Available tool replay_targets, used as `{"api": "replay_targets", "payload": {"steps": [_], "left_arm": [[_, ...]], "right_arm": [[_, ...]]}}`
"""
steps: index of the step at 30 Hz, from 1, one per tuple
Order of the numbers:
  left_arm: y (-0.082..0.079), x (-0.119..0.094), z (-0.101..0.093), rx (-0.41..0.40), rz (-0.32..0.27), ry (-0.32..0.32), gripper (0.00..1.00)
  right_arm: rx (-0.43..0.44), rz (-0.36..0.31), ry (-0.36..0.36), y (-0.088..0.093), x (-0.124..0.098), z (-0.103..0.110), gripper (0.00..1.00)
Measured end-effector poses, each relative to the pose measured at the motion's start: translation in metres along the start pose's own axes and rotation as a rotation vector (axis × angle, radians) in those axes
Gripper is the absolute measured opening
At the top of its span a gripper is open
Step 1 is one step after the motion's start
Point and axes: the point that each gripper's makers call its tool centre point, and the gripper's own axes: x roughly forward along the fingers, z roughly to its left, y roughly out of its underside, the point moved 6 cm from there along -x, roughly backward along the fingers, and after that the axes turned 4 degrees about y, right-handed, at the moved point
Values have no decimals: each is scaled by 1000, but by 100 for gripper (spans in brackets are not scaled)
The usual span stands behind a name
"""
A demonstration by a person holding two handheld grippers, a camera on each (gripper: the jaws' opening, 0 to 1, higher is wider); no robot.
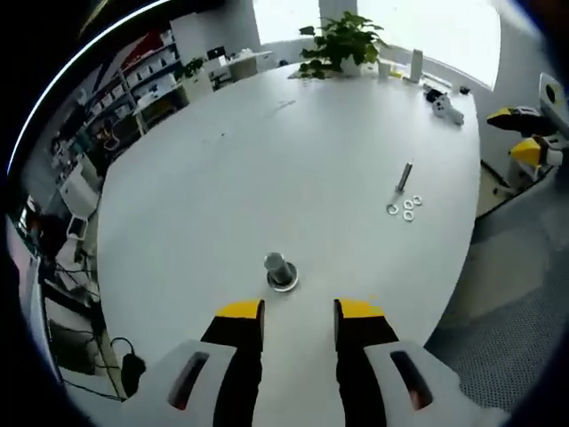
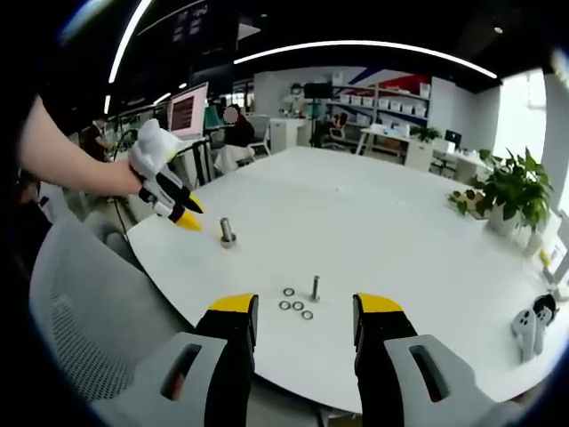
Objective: Place the washer onto the threaded stud by aligning its center hole with the stud, sliding it down to the base, and recovering from edge contact or off-axis alignment until the washer reaches the visible bottom stop.
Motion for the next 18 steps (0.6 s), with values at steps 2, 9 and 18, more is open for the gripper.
{"api": "replay_targets", "payload": {"steps": [2,9,18], "left_arm": [[-5,-10,-2,-2,-45,-18,31],[-12,-38,-19,-40,-203,-28,32],[-8,-73,-34,-29,-335,-50,35]], "right_arm": [[1,0,1,0,0,0,45],[-2,16,2,2,1,0,45],[14,4,7,2,-2,0,46]]}}
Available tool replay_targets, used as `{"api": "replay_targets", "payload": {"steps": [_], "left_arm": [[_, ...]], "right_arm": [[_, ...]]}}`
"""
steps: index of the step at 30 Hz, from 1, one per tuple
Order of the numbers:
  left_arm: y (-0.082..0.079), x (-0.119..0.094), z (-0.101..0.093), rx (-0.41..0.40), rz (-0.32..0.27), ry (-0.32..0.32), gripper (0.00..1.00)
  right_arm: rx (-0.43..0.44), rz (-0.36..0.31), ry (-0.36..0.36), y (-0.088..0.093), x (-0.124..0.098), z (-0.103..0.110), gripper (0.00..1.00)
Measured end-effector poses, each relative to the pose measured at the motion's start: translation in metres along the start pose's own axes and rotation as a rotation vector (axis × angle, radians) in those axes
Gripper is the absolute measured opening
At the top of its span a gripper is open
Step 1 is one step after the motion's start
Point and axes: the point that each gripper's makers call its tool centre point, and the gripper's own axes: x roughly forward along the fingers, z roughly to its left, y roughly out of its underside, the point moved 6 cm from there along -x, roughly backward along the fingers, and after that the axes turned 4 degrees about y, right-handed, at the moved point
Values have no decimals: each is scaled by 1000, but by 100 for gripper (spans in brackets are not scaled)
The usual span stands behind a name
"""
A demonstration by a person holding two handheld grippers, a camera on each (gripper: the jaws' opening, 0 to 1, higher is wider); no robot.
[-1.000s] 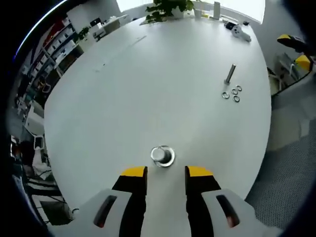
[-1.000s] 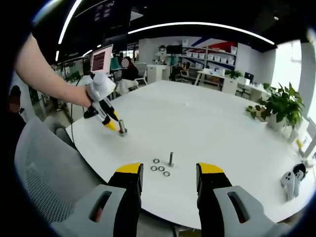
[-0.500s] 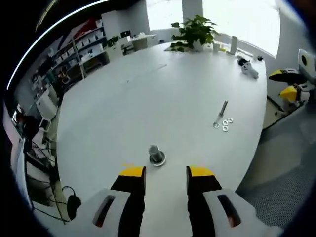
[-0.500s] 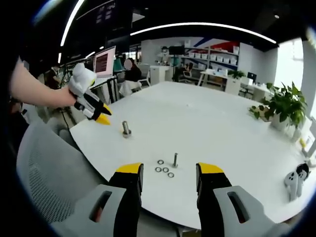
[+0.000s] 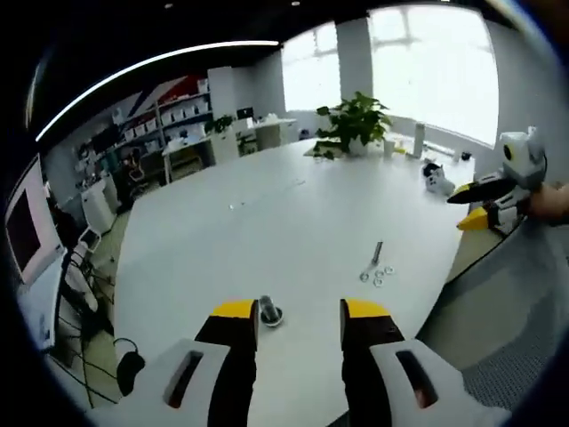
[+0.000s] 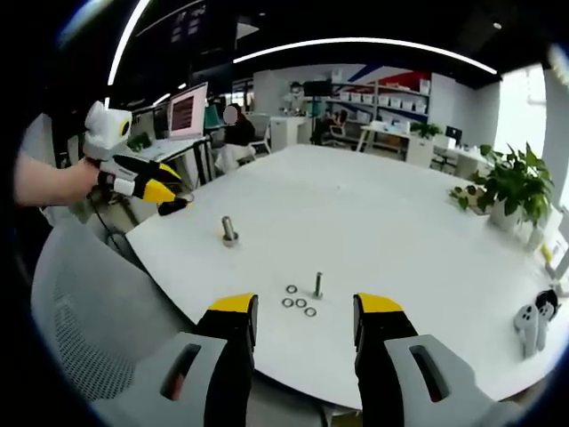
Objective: Place the washer onto the threaded stud by aligning its center hole with the stud, sliding it down to the base, and recovering from edge contact or off-axis alignment until the washer reaches the visible bottom stop.
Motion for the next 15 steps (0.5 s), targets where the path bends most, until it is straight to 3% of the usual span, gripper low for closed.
{"api": "replay_targets", "payload": {"steps": [5,15], "left_arm": [[2,-8,-5,-1,-72,7,35],[1,-10,-10,-22,-133,39,35]], "right_arm": [[2,14,-4,1,2,1,46],[-28,67,17,8,3,1,47]]}}
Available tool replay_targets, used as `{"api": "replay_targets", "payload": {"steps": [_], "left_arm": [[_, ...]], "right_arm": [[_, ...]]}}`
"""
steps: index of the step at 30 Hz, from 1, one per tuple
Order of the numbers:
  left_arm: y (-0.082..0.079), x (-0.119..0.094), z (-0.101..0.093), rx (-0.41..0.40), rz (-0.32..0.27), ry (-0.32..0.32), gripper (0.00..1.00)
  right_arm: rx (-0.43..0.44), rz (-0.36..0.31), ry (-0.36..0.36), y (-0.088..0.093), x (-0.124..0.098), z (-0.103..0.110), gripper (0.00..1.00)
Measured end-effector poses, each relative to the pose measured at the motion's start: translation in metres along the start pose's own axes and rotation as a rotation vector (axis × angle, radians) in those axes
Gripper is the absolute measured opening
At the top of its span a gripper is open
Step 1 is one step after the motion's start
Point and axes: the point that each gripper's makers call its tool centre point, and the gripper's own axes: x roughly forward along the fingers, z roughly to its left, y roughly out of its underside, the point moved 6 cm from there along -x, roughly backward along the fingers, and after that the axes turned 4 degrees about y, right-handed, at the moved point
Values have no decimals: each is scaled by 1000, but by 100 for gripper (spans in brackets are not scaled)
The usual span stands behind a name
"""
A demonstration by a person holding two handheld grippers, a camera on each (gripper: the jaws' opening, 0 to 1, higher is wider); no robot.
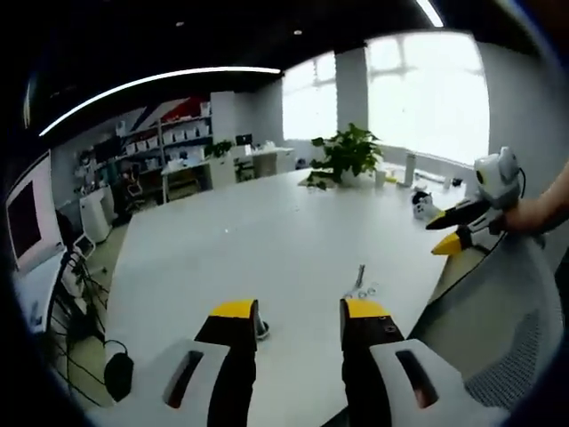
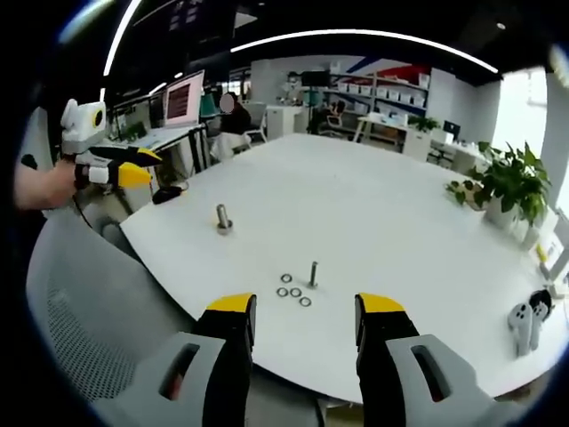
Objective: Place the washer onto the threaded stud by aligning its center hole with the stud, sliding it down to the base, and recovering from edge contact or off-axis alignment until the washer reaches the visible bottom stop.
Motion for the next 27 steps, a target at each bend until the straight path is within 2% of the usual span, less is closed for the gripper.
{"api": "replay_targets", "payload": {"steps": [3,6,9,18,23,27], "left_arm": [[-4,-3,-1,-1,-34,-4,34],[-4,-6,-1,5,-42,-7,34],[-5,-7,-1,-20,-62,12,33],[-9,-13,2,-80,-117,9,35],[-5,-11,2,-72,-94,4,34],[-5,-11,1,-103,-106,30,35]], "right_arm": [[4,-2,11,0,-1,-1,47],[12,22,19,4,0,-3,47],[-11,41,19,5,2,-1,47],[-31,67,42,9,3,-5,47],[-64,101,40,12,5,-3,47],[-61,101,52,12,4,-5,47]]}}
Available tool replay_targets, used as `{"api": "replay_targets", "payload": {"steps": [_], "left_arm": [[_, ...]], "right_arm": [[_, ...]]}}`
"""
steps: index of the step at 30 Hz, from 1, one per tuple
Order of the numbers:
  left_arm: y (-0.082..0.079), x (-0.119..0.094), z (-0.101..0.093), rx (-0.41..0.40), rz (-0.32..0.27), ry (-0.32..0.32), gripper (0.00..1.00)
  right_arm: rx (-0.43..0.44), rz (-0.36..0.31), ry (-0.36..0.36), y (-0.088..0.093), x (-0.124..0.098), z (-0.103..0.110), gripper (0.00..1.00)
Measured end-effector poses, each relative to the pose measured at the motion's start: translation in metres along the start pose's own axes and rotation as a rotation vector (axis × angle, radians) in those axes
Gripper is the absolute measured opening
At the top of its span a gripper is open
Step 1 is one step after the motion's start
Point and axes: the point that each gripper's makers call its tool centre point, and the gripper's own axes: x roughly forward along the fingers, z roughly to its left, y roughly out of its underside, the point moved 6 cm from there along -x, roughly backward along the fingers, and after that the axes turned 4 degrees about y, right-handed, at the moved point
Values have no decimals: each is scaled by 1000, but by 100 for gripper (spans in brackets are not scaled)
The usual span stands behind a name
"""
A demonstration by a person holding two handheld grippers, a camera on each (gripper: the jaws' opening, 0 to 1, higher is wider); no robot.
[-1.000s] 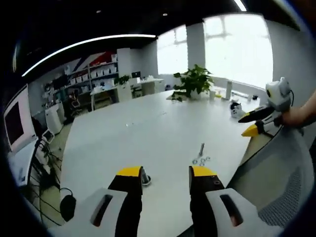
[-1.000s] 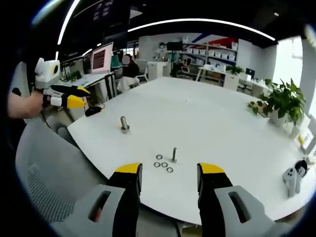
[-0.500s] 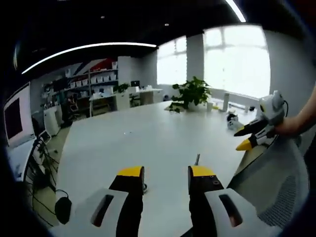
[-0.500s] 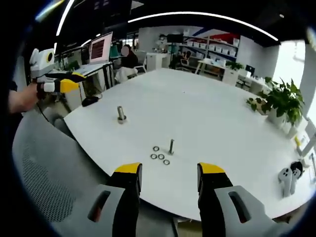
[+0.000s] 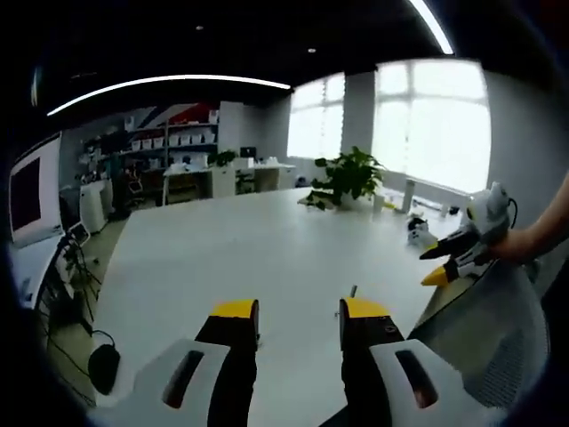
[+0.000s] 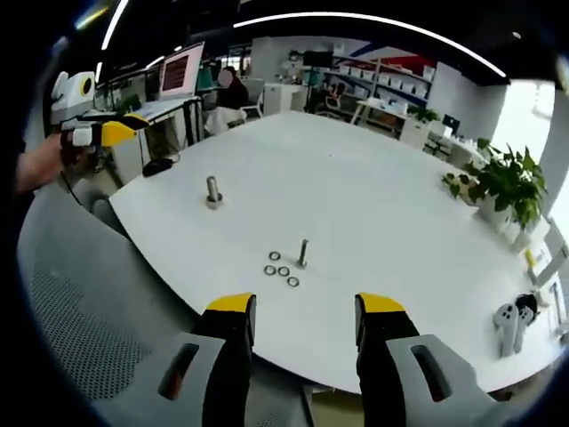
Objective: Place the washer onto the threaded stud by aligning its center hole with the stud, sliding it down to the base, and recovering from edge contact or off-axis alignment until the washer reaches the visible bottom stop.
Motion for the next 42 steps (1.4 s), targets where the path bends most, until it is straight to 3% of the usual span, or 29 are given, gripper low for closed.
{"api": "replay_targets", "payload": {"steps": [13,19,22,29,36,42], "left_arm": [[6,6,-7,36,55,34,37],[1,4,-11,59,29,45,37],[2,5,-11,94,45,36,37],[1,5,-8,86,42,41,36],[4,3,-2,94,54,14,36],[3,3,0,66,43,10,36]], "right_arm": [[-24,30,-20,3,2,3,47],[-27,12,-47,0,2,7,47],[-17,4,-56,-2,2,8,47],[-29,33,-85,-2,5,10,49],[-7,104,-159,-2,10,14,50],[-57,98,-167,-15,21,8,50]]}}
